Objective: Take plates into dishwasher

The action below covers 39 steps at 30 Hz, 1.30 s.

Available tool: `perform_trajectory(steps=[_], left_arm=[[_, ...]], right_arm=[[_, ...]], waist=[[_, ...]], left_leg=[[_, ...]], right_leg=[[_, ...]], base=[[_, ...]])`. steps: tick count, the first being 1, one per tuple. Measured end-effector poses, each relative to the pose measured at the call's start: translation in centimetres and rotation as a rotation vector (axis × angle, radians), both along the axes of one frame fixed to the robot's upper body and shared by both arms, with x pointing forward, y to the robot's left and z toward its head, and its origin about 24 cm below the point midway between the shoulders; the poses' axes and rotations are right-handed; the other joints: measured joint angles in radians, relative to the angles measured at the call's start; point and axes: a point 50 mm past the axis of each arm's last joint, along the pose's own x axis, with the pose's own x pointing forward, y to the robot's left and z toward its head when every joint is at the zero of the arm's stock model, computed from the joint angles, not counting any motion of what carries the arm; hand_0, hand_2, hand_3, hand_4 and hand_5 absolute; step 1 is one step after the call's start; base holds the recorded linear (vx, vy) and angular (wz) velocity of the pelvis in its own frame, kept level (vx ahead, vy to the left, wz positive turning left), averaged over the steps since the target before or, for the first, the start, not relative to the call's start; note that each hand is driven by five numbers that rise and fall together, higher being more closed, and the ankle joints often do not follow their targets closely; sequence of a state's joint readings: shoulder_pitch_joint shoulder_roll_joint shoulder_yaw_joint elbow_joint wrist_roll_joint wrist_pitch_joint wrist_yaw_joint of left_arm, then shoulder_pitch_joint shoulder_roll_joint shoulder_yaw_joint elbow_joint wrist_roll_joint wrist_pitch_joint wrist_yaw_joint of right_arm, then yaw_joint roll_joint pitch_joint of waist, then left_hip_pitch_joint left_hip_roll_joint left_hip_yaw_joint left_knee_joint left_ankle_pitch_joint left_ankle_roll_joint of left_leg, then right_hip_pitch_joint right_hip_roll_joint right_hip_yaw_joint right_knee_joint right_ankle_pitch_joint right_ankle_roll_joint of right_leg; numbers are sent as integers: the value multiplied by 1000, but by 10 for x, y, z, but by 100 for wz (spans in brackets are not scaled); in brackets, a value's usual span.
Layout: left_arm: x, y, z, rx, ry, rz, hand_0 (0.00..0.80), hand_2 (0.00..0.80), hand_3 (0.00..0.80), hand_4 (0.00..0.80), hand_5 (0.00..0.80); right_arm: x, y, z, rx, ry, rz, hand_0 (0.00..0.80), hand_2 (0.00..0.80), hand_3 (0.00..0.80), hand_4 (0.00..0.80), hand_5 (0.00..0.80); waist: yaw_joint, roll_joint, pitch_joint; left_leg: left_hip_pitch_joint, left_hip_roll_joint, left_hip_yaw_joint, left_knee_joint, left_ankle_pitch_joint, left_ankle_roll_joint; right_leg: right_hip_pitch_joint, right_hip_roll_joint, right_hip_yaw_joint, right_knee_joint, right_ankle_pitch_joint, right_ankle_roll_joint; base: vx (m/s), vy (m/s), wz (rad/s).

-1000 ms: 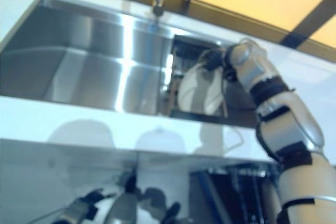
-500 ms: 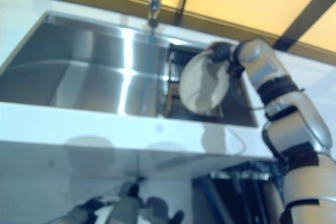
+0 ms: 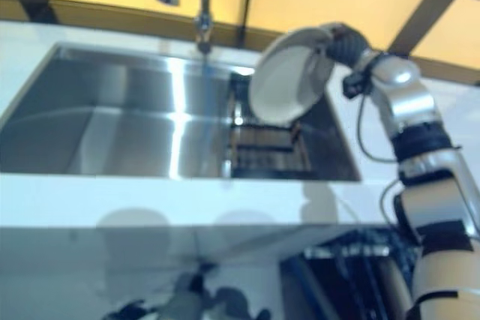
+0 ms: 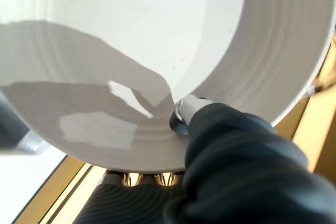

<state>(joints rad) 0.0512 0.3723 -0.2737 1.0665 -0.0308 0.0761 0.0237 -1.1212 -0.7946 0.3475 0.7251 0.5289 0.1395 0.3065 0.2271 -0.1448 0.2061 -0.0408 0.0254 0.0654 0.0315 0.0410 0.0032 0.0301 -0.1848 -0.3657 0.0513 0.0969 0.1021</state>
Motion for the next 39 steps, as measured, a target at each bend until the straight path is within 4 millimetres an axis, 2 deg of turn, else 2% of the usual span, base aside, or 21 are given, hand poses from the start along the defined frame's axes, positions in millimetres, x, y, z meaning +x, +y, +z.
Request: perform_trajectory(steps=[5,7,9,17,19,22,23,25,27,28,29,30,32,35,39], left_arm=[[-6,3,-1,7,4,4,0,0,0,0,0],[-7,3,-1,6,2,3,0,0,0,0,0],[-8,3,-1,6,4,4,0,0,0,0,0],[-8,7,0,18,7,6,0,0,0,0,0],[-5,7,1,17,1,2,0,0,0,0,0],[-4,8,2,19,0,0,0,0,0,0,0],[-2,11,3,24,-2,-1,0,0,0,0,0],[-2,12,3,26,-2,-2,0,0,0,0,0],[2,12,4,26,-11,-5,0,0,0,0,0],[2,12,4,26,-11,-5,0,0,0,0,0],[2,14,5,29,-8,-7,0,0,0,0,0],[2,12,4,26,-7,-13,0,0,0,0,0],[-2,9,2,17,14,-30,0,0,0,0,0],[-5,9,1,13,27,-32,0,0,0,0,0],[1,9,2,16,18,-39,0,0,0,0,0]], right_arm=[[-4,-21,-17,140,53,-97,800,800,800,800,800],[-4,-24,-21,166,67,-126,800,800,800,800,800],[-8,-36,-25,180,80,-177,800,800,800,800,800],[-25,-77,-20,192,67,-346,800,800,800,800,800],[-29,-84,-17,193,60,-371,800,800,800,800,800],[-34,-95,-15,202,65,-414,800,800,800,800,800],[-38,-102,-18,231,81,-441,800,800,800,800,800],[-45,-115,-27,270,128,-494,800,800,800,800,800],[-56,-133,-40,288,192,-565,800,800,800,800,800],[-58,-137,-44,289,211,-583,800,800,800,800,800],[-67,-149,-54,283,267,-630,800,800,800,800,800],[-71,-154,-58,288,297,-648,800,800,800,800,800],[-76,-159,-62,296,350,-664,800,800,800,800,800],[-83,-166,-74,308,440,-690,800,800,800,800,800],[-86,-167,-82,330,506,-702,800,800,800,800,800]], waist=[[-28,0,0],[-48,0,0],[-60,0,0],[-124,1,-7],[-142,-1,-10],[-168,-12,-20],[-180,-25,-29],[-190,-33,-38],[-187,-45,-46],[-191,-48,-49],[-193,-61,-60],[-197,-57,-65],[-195,-46,-74],[-217,-40,-78],[-212,-40,-78]], left_leg=[[34,5,35,-39,14,-1],[43,8,46,-47,15,-2],[54,12,64,-60,18,-4],[99,47,147,-116,40,-12],[99,49,163,-119,39,-14],[101,45,193,-121,38,-16],[101,45,213,-121,36,-18],[101,46,220,-122,36,-19],[100,47,237,-122,35,-19],[100,46,240,-122,36,-21],[101,40,243,-120,38,-30],[101,40,233,-116,37,-34],[99,39,205,-116,32,-41],[99,38,195,-116,30,-44],[96,38,190,-115,27,-46]], right_leg=[[-4,4,8,-1,1,1],[-4,8,15,-4,2,3],[-8,12,31,-5,4,6],[-34,57,82,-32,64,15],[-34,61,90,-51,75,30],[-41,65,114,-72,82,37],[-44,70,133,-89,88,37],[-49,75,150,-104,99,44],[-49,73,160,-126,97,49],[-50,72,160,-124,83,55],[-50,71,160,-127,36,21],[-56,76,161,-129,31,17],[-61,82,161,-141,28,12],[-59,83,160,-136,39,18],[-61,85,160,-136,48,5]], base=[[-8,-58,-19],[-14,-62,-22],[-29,-83,-25],[-58,-91,-33],[-54,-66,-29],[-49,-69,-33],[-32,-72,-38],[-36,-82,-41],[-37,-72,-28],[-37,-68,-15],[-24,-59,-14],[-15,-59,-26],[-4,-35,-39],[-18,-35,-4],[-9,-13,4]])
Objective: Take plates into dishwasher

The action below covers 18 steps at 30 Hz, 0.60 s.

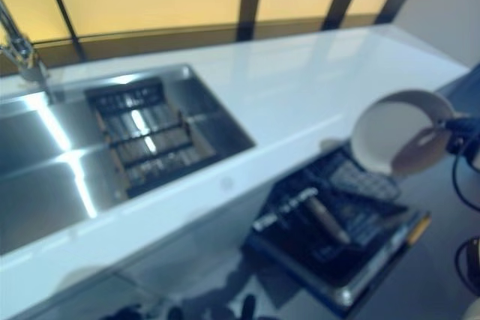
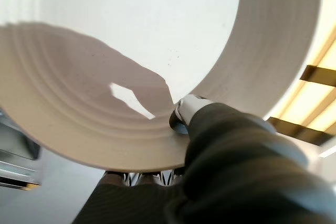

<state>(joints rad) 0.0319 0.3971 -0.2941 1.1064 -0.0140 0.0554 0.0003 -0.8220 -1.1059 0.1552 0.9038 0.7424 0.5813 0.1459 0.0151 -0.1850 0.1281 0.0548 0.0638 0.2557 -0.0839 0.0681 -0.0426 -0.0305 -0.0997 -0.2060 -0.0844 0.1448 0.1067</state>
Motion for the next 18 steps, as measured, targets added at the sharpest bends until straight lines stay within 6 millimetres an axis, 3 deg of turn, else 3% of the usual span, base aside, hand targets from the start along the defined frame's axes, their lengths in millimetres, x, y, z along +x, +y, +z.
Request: perform_trajectory(steps=[4,12,18], left_arm=[[2,0,0,0,-1,-5,0,0,0,0,0],[3,-1,0,-5,3,-9,0,0,0,0,0],[6,-4,0,-11,0,-20,0,0,0,0,0]], right_arm=[[4,7,-3,97,-22,1,800,800,800,800,800],[40,72,-31,422,-101,96,800,800,800,800,800],[46,84,-26,480,-147,74,800,800,800,800,800]], waist=[[1,0,0],[4,12,8],[31,40,28]], left_leg=[[-13,-1,-14,1,-1,-1],[-15,-4,-26,0,-1,-2],[-20,-9,-42,-1,1,1]], right_leg=[[-3,1,-2,0,4,-15],[1,-3,-15,0,-3,-27],[4,-6,-24,1,0,-39]], base=[[3,9,10],[2,12,4],[4,19,8]])
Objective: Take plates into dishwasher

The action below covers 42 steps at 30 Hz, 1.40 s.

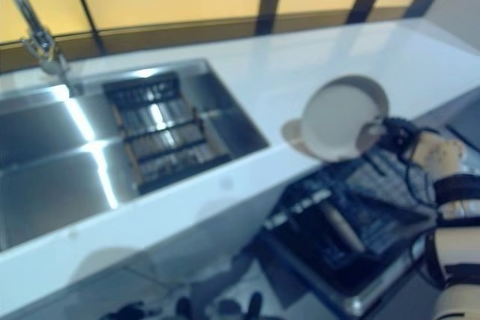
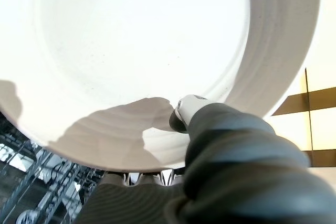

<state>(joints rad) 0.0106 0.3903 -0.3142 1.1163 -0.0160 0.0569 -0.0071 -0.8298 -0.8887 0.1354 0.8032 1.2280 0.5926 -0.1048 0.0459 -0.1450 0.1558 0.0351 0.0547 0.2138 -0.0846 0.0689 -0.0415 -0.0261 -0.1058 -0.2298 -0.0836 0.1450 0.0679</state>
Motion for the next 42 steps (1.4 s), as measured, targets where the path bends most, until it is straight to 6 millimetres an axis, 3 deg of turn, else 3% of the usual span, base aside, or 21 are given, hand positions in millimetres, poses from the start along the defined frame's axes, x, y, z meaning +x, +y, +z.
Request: perform_trajectory(steps=[13,20,29,42], left_arm=[[15,-6,2,-13,-34,-19,0,0,0,0,0],[15,-13,0,-26,-22,-28,0,0,0,0,0],[22,-14,1,-28,-36,-23,0,0,0,0,0],[24,-15,2,-29,-38,-23,0,0,0,0,0]], right_arm=[[12,28,-6,172,31,-124,800,800,800,800,800],[16,31,5,189,27,-300,800,800,800,800,800],[26,51,19,202,59,-362,800,800,800,800,800],[24,51,7,170,206,-409,800,800,800,800,800]], waist=[[4,10,36],[21,17,41],[27,16,42],[53,6,47]], left_leg=[[5,-5,-8,-5,-1,6],[4,-6,-9,0,1,1],[5,-7,-16,-1,-4,7],[7,-11,-23,0,-3,9]], right_leg=[[5,-9,3,6,-5,9],[6,-3,3,5,-4,0],[6,-6,2,16,-2,-1],[8,-9,-1,20,-2,-1]], base=[[1,3,2],[0,0,0],[1,4,1],[9,16,1]])
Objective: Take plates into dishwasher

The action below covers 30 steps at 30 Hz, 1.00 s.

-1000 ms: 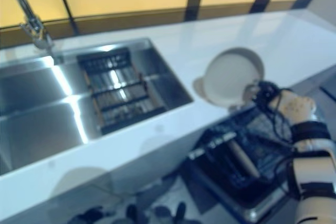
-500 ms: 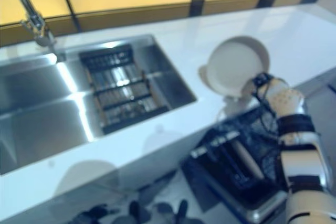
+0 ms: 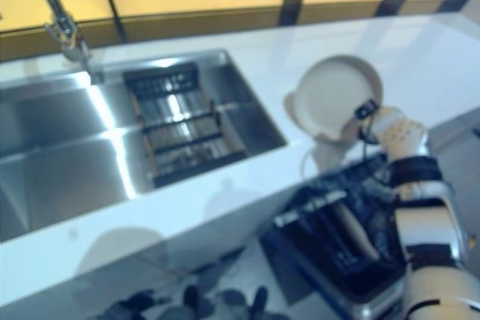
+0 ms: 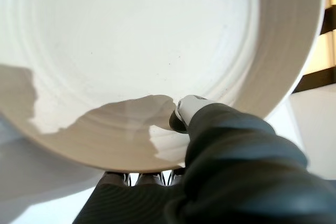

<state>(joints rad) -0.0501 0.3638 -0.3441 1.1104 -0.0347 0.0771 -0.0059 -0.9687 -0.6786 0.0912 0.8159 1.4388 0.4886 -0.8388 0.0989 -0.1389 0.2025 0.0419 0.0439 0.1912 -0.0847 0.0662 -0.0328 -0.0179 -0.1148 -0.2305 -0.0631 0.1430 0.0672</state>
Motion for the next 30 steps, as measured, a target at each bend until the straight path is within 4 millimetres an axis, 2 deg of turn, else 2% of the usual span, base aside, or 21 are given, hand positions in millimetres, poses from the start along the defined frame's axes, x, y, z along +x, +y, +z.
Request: perform_trajectory(steps=[3,10,12,15,17,21,25,30], left_arm=[[-1,0,0,0,1,1,0,0,0,0,0],[1,0,0,-2,-3,4,0,0,0,0,0],[0,0,0,-11,-6,25,0,0,0,0,0],[0,1,0,-13,-6,34,0,0,0,0,0],[-2,2,0,-12,-5,45,0,0,0,0,0],[-7,4,-1,-7,6,57,0,0,0,0,0],[-9,8,-1,4,13,60,0,0,0,0,0],[-9,8,-1,3,12,60,0,0,0,0,0]], right_arm=[[-2,-3,-9,-17,74,18,800,800,800,800,800],[-6,-10,-18,-93,160,143,800,800,800,800,800],[-8,-12,-20,-84,163,177,800,800,800,800,800],[-9,-12,-22,-67,167,203,800,800,800,800,800],[-9,-10,-23,-45,167,220,800,800,800,800,800],[-14,-13,-34,-23,206,217,800,800,800,800,800],[-18,-17,-44,2,247,225,800,800,800,800,800],[-21,-23,-47,-19,257,251,800,800,800,800,800]], waist=[[0,-1,0],[-1,-4,1],[-1,-5,0],[0,-9,-2],[-1,-17,-7],[1,-37,-21],[3,-59,-36],[2,-61,-40]], left_leg=[[1,0,-1,0,1,1],[3,7,0,-4,5,7],[3,11,0,-4,6,9],[5,13,1,-4,6,9],[5,10,3,-4,8,7],[18,3,-1,1,5,0],[16,2,-2,1,2,1],[18,-5,-3,2,-4,7]], right_leg=[[0,-1,0,6,1,1],[-2,2,0,7,26,39],[-2,3,0,8,34,51],[-2,2,0,8,34,51],[0,0,0,5,16,61],[19,-5,-9,-1,-22,34],[19,-6,-13,-2,-25,29],[18,-9,-15,9,-13,15]], base=[[4,37,1],[0,24,-1],[0,0,0],[0,0,0],[22,-14,0],[29,-39,6],[0,0,0],[6,-2,0]])
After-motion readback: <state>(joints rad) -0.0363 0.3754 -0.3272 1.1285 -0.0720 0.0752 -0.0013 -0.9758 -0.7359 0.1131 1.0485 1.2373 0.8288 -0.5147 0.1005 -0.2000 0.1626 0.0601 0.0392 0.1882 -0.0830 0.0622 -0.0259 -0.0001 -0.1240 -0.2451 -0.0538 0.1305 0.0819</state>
